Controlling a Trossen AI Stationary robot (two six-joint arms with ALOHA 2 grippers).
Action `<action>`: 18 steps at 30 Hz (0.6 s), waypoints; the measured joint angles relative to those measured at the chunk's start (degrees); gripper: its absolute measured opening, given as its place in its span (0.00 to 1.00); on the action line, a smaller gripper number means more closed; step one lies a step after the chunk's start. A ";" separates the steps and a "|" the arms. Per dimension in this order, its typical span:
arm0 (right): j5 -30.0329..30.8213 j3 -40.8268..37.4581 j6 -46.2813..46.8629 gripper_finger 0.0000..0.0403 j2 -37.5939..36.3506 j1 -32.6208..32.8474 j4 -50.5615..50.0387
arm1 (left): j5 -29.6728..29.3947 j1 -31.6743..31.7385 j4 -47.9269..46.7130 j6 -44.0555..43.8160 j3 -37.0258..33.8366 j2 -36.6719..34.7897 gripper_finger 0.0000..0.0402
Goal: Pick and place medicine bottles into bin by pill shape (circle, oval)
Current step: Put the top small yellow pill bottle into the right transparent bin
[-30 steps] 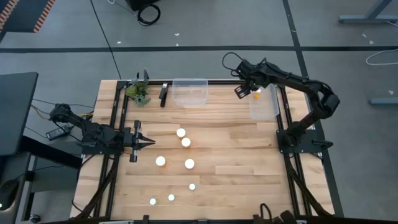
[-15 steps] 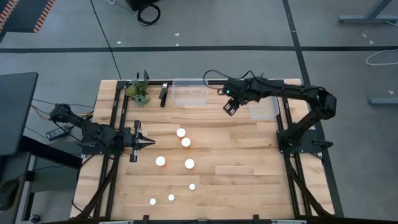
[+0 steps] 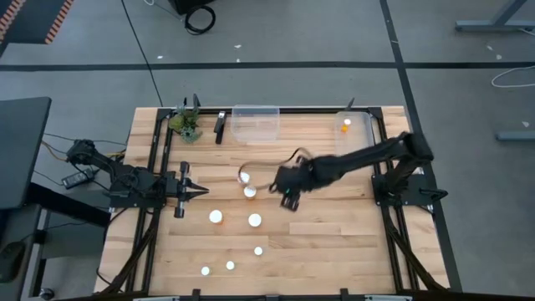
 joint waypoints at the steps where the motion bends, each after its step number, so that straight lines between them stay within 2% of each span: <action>1: -0.42 1.85 -0.46 0.47 1.75 0.99 0.01 | -0.01 0.00 -0.02 0.00 0.00 -0.04 0.09; 7: -1.68 13.26 -3.95 0.47 9.73 5.74 -2.61 | 0.01 -0.01 0.00 0.01 0.00 -0.04 0.09; 15: -2.05 25.04 -9.38 0.47 16.15 9.40 -3.44 | 0.01 -0.01 -0.11 -0.01 0.00 -0.04 0.07; 18: -4.05 28.85 -11.96 0.47 18.99 10.42 -3.49 | -0.01 -0.01 -0.13 -0.01 0.00 -0.04 0.07</action>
